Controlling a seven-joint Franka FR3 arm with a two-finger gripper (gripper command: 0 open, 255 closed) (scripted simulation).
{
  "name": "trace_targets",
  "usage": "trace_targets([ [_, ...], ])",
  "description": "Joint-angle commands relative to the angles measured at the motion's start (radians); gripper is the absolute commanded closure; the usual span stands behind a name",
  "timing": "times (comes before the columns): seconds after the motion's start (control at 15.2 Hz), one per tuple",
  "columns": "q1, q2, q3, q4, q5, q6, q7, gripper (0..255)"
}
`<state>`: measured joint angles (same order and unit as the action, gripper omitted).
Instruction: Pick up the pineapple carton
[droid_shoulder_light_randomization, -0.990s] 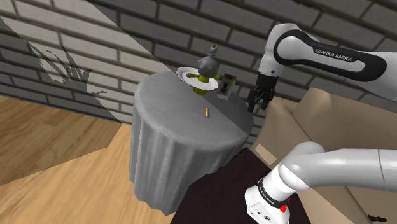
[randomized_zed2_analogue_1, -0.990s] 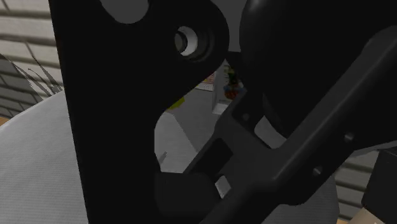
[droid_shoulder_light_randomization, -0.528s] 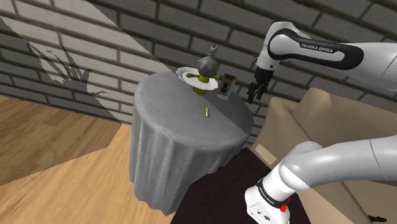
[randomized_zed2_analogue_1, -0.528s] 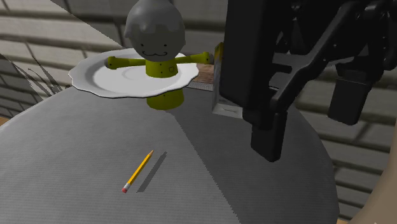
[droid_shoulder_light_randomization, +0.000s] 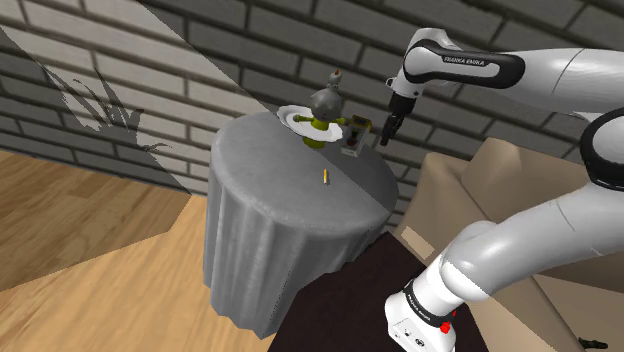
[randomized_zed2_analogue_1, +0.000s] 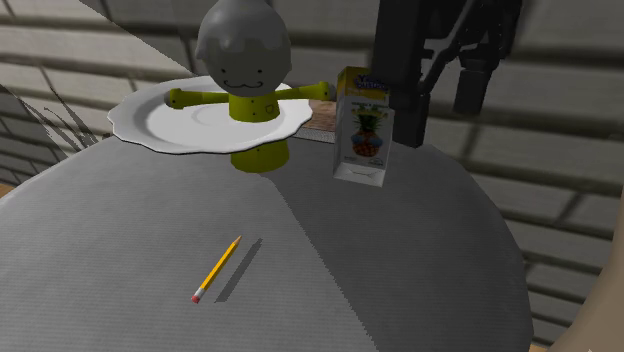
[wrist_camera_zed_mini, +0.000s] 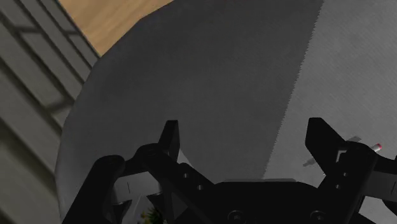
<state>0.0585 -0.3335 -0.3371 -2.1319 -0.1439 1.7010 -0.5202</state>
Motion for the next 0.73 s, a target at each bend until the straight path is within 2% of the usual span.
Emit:
trace_targets([
  [0.0,0.010,0.071,-0.031,0.061,0.013,0.031,-0.094,0],
  [0.53,0.024,0.344,-0.097,0.346,0.136,0.075,-0.420,0],
  [0.66,0.022,0.344,-0.095,0.320,0.136,0.102,-0.420,0],
])
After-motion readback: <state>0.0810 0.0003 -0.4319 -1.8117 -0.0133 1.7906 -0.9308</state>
